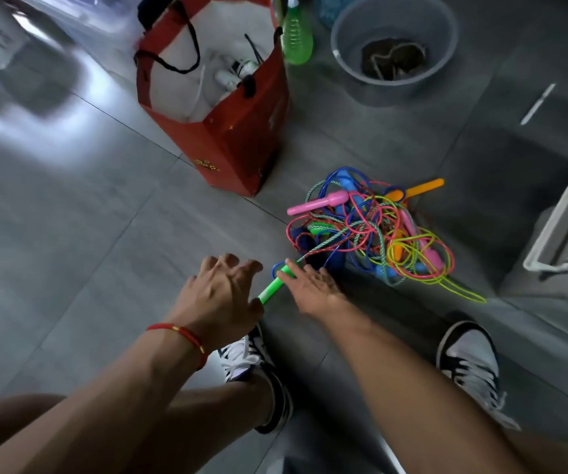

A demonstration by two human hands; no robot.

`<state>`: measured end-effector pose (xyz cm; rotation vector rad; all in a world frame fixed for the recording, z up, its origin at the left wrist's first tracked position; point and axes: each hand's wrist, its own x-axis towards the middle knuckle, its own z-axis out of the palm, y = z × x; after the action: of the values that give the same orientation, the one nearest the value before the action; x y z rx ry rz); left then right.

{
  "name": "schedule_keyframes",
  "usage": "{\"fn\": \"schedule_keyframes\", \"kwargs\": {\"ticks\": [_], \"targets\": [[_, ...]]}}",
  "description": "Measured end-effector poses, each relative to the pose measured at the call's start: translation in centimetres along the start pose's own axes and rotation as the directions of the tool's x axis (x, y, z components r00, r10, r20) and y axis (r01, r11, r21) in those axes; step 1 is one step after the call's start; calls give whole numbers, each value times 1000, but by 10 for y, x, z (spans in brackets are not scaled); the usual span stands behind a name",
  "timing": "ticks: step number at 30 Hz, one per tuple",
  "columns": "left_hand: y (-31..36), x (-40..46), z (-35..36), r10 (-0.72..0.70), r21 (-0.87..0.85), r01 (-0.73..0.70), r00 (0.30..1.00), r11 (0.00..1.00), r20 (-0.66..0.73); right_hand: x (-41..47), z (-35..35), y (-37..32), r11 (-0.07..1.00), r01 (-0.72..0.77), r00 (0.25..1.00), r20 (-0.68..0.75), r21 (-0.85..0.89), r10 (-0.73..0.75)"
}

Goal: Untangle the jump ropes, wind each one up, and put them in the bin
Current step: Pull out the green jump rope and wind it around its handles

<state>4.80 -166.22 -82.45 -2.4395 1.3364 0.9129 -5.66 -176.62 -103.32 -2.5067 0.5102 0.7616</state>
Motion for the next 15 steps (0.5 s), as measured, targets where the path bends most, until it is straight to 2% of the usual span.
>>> {"fn": "schedule_keyframes", "kwargs": {"ticks": [4,6,9,11,15], "targets": [[0,1,-4,13,-5,-13,1000,1000,-13,-1,2,1,994,-103,990,-93,32,105],[2,2,-5,9,-9,-9,1000,1000,-2,-6,4,0,988,-150,980,-133,-16,147],[7,4,-8,11,-9,-11,1000,1000,-1,-8,4,1,982,-99,977,-203,-163,65],[13,4,-11,22,-8,-22,1000,1000,-5,-8,6,4,955,-35,986,-166,-294,-15],[25,3,-16,47,-31,-47,999,998,-13,-24,11,15,940,-14,998,-59,-341,-6]]}}
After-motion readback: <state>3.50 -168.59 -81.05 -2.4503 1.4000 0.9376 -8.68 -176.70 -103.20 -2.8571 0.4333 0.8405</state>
